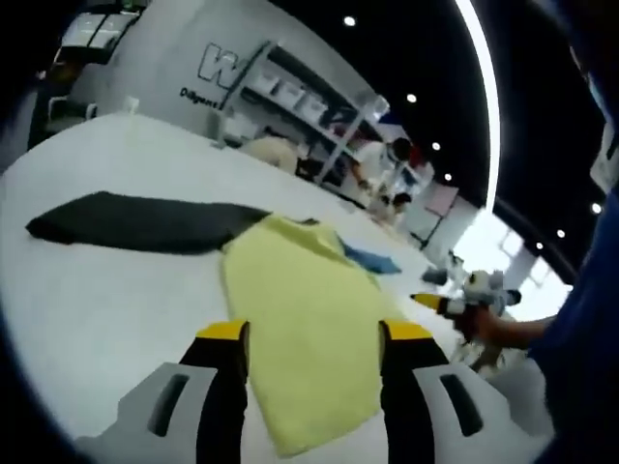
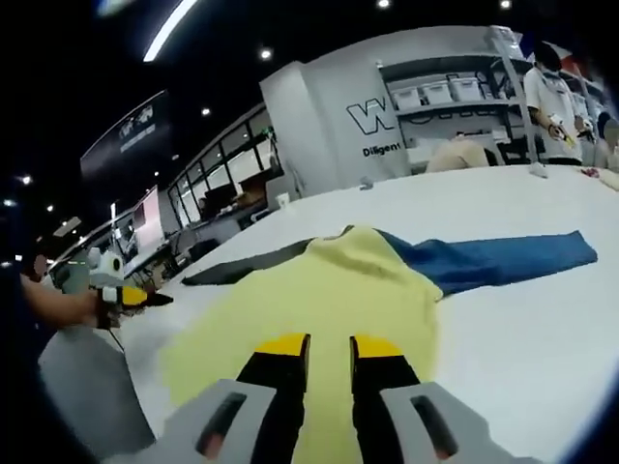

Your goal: Fold the garment on the visible template until the final outline fits inside the template.

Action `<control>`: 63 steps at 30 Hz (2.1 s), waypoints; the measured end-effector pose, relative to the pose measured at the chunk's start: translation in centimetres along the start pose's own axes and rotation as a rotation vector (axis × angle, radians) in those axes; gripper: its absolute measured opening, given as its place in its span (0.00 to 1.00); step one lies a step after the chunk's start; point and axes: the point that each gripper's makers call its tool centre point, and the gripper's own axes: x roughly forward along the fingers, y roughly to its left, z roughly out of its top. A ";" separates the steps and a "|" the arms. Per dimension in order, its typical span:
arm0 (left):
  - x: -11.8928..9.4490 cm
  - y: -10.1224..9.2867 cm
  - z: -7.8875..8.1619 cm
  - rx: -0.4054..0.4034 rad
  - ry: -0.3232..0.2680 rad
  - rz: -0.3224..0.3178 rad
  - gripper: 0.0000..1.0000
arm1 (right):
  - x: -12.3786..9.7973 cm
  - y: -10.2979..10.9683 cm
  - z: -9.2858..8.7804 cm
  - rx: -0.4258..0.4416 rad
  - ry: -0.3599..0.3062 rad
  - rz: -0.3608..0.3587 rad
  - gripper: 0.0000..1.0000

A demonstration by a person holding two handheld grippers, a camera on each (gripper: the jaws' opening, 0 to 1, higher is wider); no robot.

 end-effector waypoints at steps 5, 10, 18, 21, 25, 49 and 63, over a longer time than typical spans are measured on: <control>1.4 -1.6 -1.8 -0.029 0.037 -0.049 0.49 | 3.2 -1.4 2.8 -0.010 -0.047 -0.012 0.14; 2.8 -2.7 -3.8 -0.052 0.083 -0.065 0.47 | 6.0 -4.3 6.0 -0.029 -0.090 -0.080 0.14; 2.9 -2.4 -5.6 -0.013 0.152 -0.033 0.47 | 3.9 -16.0 8.8 0.140 -0.195 -0.363 0.20; 2.8 -2.5 -5.6 -0.018 0.154 -0.030 0.45 | 1.5 -20.6 8.6 0.307 -0.242 -0.474 0.26; 2.7 -2.4 -5.5 -0.020 0.154 -0.023 0.46 | -1.7 -24.8 8.4 0.332 -0.261 -0.569 0.36; 2.1 -1.8 -5.9 -0.030 0.197 0.029 0.41 | -4.5 -36.3 5.2 0.367 -0.230 -0.804 0.56; 2.0 -1.6 -5.9 -0.040 0.196 0.039 0.40 | -2.3 -34.0 6.4 0.643 -0.395 -0.623 0.47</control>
